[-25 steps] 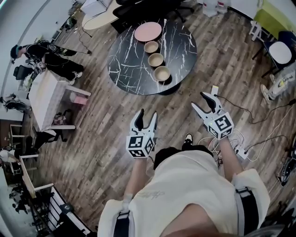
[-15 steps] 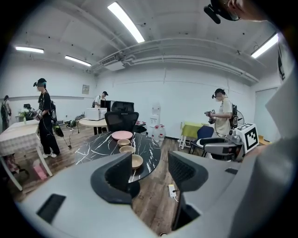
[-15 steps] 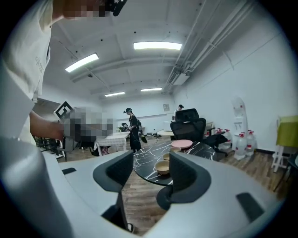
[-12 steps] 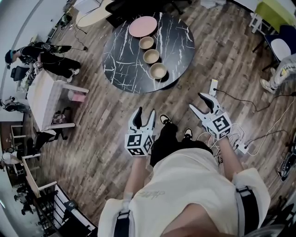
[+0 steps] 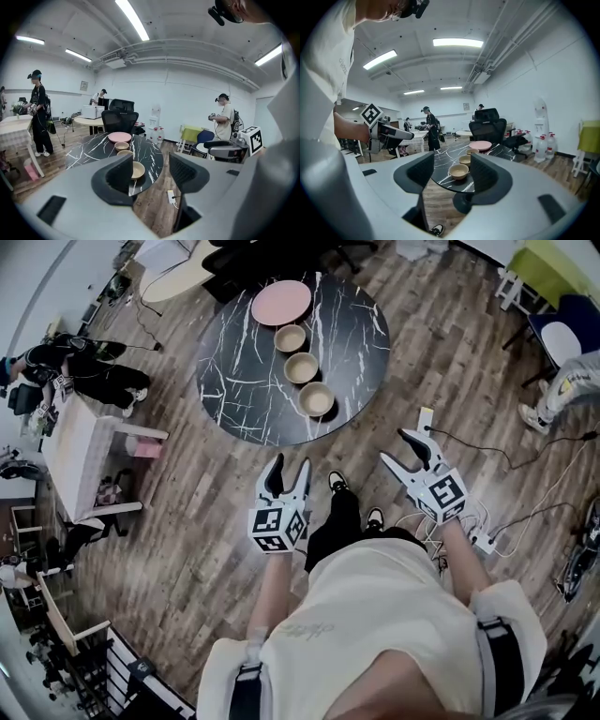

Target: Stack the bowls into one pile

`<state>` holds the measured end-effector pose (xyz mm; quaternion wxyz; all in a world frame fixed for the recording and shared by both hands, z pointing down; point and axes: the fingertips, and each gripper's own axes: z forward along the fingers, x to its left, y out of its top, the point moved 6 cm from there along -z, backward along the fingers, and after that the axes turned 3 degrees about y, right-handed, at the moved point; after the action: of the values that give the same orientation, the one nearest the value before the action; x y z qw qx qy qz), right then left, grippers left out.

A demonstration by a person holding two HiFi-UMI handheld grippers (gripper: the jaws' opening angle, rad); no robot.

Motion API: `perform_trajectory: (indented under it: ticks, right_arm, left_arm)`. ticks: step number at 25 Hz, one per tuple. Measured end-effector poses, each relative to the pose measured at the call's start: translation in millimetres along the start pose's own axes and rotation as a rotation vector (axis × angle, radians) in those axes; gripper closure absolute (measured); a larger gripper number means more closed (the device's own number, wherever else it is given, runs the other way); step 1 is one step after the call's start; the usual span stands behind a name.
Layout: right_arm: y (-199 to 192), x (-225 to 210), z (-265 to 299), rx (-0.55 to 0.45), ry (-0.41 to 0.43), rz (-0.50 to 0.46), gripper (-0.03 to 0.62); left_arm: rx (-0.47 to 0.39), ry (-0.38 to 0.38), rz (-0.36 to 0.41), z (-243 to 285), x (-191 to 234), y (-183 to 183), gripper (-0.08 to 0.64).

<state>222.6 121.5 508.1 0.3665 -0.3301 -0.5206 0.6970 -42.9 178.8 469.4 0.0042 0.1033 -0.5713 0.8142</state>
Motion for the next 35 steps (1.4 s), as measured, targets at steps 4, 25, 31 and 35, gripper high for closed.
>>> perform_trajectory:
  ticks: [4, 25, 31, 35]
  right_arm:
    - [7, -14, 18, 0.021, -0.009, -0.001, 0.353]
    - [73, -55, 149, 0.067, -0.094, -0.068, 0.353]
    - [75, -46, 174, 0.080, -0.081, -0.071, 0.353]
    - [75, -44, 182, 0.098, -0.064, -0.099, 0.353]
  left_arm:
    - [0.001, -0.021, -0.026, 24, 12, 8, 0.299]
    - [-0.008, -0.158, -0.022, 138, 112, 60, 0.301]
    - [0.024, -0.196, 0.010, 148, 125, 63, 0.301]
    - [0.028, -0.207, 0.038, 154, 126, 65, 0.301]
